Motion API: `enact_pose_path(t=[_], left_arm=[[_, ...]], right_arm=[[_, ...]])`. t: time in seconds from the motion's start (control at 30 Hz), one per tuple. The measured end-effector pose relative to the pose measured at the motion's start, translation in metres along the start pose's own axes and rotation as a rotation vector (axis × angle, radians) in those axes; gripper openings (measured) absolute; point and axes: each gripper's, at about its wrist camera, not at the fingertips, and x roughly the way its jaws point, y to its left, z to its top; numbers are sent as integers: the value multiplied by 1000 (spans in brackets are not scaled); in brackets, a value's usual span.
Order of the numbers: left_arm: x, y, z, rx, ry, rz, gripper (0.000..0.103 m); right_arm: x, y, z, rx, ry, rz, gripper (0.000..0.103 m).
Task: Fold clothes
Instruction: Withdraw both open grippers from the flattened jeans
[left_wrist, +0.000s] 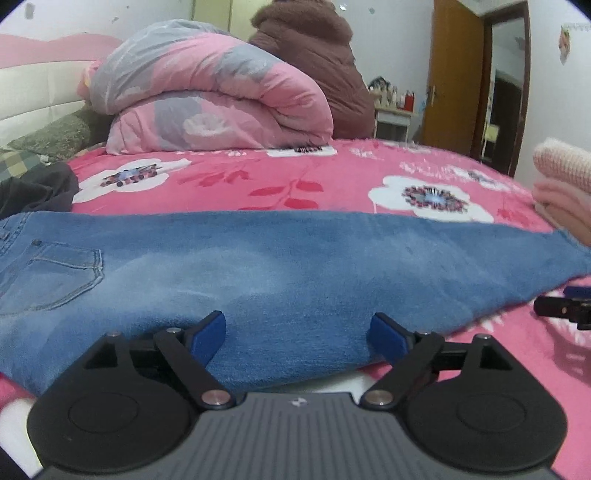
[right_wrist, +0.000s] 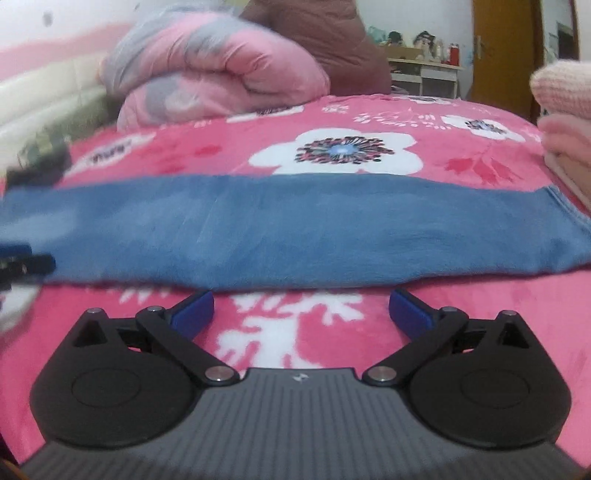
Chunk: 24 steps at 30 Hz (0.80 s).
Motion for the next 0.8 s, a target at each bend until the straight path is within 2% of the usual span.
enact_pose_path(t=[0.13, 0.3, 0.53, 0.8], left_arm=[[-11, 0, 4, -14, -30, -5, 88], [-17, -16, 20, 25, -45, 14, 94], [-1, -36, 22, -44, 65, 39, 94], [11, -68, 14, 86, 123, 138, 101]], right_arm=[[5, -2, -7, 59, -44, -23, 102], [-1, -8, -9, 106, -74, -40, 102], [-7, -22, -12, 193, -97, 5, 102], [-13, -20, -14, 206, -101, 0, 102]])
